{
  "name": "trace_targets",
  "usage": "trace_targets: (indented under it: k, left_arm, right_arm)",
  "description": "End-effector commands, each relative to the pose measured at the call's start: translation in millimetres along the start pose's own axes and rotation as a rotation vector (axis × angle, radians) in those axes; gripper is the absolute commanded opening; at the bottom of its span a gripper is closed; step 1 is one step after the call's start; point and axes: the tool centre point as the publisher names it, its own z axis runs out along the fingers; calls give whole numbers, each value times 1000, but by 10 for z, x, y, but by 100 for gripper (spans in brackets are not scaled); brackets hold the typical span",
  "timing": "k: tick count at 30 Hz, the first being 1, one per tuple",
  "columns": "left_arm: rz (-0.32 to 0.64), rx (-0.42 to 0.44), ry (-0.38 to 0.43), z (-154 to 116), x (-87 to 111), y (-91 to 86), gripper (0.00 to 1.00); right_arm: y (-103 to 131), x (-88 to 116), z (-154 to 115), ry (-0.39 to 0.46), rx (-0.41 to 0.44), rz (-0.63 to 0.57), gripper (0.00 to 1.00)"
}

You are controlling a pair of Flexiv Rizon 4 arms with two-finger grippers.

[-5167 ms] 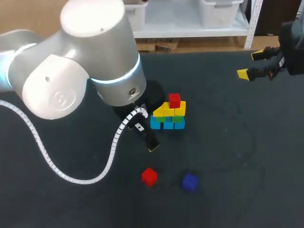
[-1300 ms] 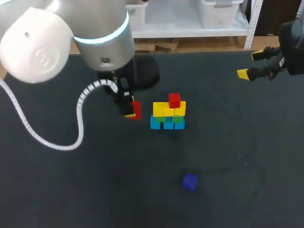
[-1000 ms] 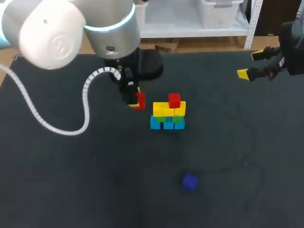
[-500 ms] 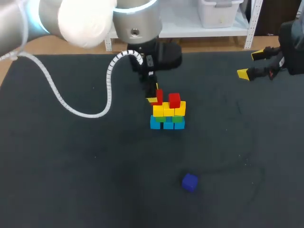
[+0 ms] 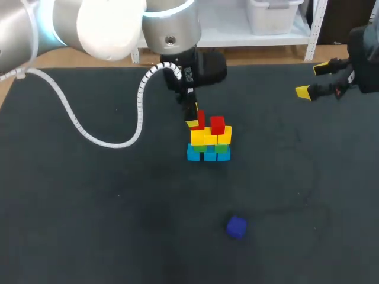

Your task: Place the blue cubes, place green cubes on the blue cubes, place the yellow cubes on the green cubes, then place the red cubes on the yellow cubes, and place purple cube on the red cubes.

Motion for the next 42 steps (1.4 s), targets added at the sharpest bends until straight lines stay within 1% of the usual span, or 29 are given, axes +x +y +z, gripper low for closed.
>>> trace_targets:
  k: [1, 7, 20, 22, 24, 27, 35, 36, 38, 42]
  left_arm:
    - [4, 6, 3, 59, -41, 25, 0]
    - [15, 13, 3, 97, -94, 55, 0]
    - [16, 23, 3, 135, -120, 99, 0]
    - [16, 25, 3, 144, -124, 103, 5]
    - [16, 26, 6, 151, -132, 102, 4]
    - [18, 28, 7, 150, -140, 97, 8]
    - [19, 36, 8, 170, -145, 86, 13]
    - [20, 37, 9, 173, -146, 85, 15]
    - [20, 39, 9, 180, -146, 80, 22]
    - [20, 44, 13, 198, -140, 68, 29]
  right_arm:
    - [-6, 9, 6, -5, -3, -1, 100]
    - [-6, 9, 6, -5, -3, -1, 100]
    - [-6, 9, 6, -5, -3, -1, 100]
    - [-6, 9, 6, -5, -3, -1, 100]
    - [-6, 9, 6, -5, -3, -1, 100]
    - [-6, 9, 6, -5, -3, -1, 100]
    - [-6, 9, 6, -5, -3, -1, 100]
    - [-6, 9, 6, -5, -3, -1, 100]
    - [-6, 9, 6, -5, -3, -1, 100]
    - [-6, 9, 6, -5, -3, -1, 100]
